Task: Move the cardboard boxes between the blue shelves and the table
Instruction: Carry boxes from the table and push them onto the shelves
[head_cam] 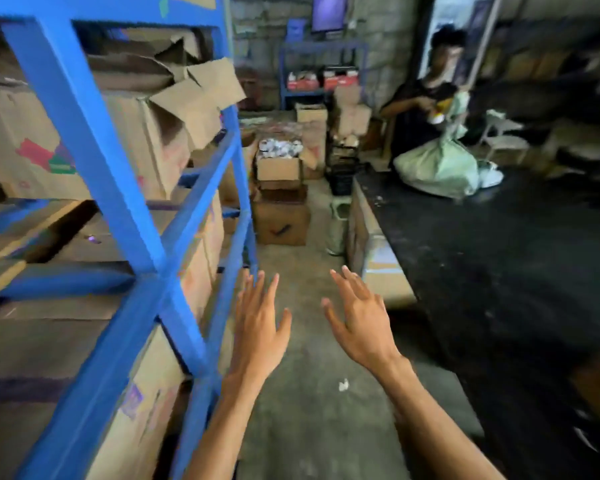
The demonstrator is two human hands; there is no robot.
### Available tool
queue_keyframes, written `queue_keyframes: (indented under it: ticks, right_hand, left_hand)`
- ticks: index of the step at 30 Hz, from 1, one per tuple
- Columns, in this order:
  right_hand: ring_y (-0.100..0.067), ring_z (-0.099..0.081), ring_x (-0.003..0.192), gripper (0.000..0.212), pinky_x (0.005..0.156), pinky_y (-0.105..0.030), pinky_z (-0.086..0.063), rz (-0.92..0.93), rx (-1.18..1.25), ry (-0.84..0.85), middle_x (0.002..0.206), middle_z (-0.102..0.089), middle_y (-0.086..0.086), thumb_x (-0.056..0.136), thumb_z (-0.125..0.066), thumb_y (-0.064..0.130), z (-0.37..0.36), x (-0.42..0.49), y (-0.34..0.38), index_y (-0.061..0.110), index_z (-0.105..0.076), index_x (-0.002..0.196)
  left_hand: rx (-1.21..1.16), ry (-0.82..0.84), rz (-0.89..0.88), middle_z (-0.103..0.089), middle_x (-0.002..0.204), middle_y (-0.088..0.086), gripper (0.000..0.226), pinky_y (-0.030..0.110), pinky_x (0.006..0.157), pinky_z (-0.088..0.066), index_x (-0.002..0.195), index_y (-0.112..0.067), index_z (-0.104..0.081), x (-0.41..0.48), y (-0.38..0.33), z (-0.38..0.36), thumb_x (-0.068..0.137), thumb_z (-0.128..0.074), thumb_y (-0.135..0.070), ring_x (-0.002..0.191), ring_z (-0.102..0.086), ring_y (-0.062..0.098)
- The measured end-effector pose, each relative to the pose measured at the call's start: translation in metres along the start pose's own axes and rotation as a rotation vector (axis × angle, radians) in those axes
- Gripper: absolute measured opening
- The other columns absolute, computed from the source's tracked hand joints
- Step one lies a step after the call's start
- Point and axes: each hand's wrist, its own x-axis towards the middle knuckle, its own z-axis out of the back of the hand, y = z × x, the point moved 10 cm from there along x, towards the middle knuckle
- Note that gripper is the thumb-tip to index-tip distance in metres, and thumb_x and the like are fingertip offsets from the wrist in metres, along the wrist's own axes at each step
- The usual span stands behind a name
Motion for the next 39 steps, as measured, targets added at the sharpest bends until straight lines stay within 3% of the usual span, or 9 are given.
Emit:
queue_keyframes:
  ticks: [10,22,30,35,39]
  right_hand:
    - [-0.023,-0.009,0.161,0.062,0.128,-0.046,-0.011,-0.613,-0.191,-0.200,0.173,-0.016,-0.003,0.108,-0.033,0.054,0.169,-0.216,-0.245,0.027,-0.024,0.164]
    - [-0.022,-0.006,0.161,0.063,0.128,-0.044,-0.012,-1.029,-0.276,-0.375,0.174,-0.011,-0.005,0.107,-0.037,0.055,0.326,-0.586,-0.415,0.029,-0.023,0.163]
    - [-0.022,-0.001,0.161,0.078,0.128,-0.047,-0.007,-1.248,-0.232,-0.398,0.174,-0.004,-0.005,0.100,-0.044,0.065,0.341,-0.776,-0.473,0.033,-0.015,0.165]
    - [-0.027,0.010,0.160,0.105,0.127,-0.054,0.001,-1.323,-0.248,-0.255,0.173,0.009,-0.009,0.087,-0.051,0.079,0.319,-0.843,-0.500,0.033,0.000,0.165]
    - [-0.032,0.018,0.158,0.116,0.125,-0.055,0.007,-1.389,-0.290,-0.161,0.171,0.017,-0.013,0.082,-0.060,0.078,0.301,-0.880,-0.521,0.034,0.007,0.164]
  left_hand:
    - [-0.166,0.376,-0.476,-0.020,0.168,0.014,0.067,0.044,0.128,-0.007,0.160,-0.012,-0.028,-0.073,-0.293,-0.170,0.102,-0.058,-0.025,0.159,-0.009,0.030]
    - [-0.316,0.660,-0.901,-0.009,0.172,0.005,0.071,0.038,0.129,-0.002,0.163,-0.021,-0.020,-0.356,-0.617,-0.281,0.103,-0.054,-0.035,0.159,0.001,0.020]
    - [-0.250,0.893,-1.129,-0.003,0.172,0.004,0.084,0.036,0.129,-0.003,0.164,-0.027,-0.009,-0.508,-0.708,-0.334,0.099,-0.061,-0.040,0.159,0.004,0.019]
    - [-0.017,0.999,-1.298,0.006,0.171,0.008,0.114,0.037,0.129,-0.001,0.163,-0.024,0.006,-0.569,-0.725,-0.378,0.087,-0.072,-0.054,0.158,0.009,0.024]
    - [0.047,0.998,-1.336,0.015,0.170,0.007,0.118,0.036,0.128,0.006,0.162,-0.024,0.008,-0.600,-0.730,-0.407,0.084,-0.073,-0.057,0.157,0.016,0.023]
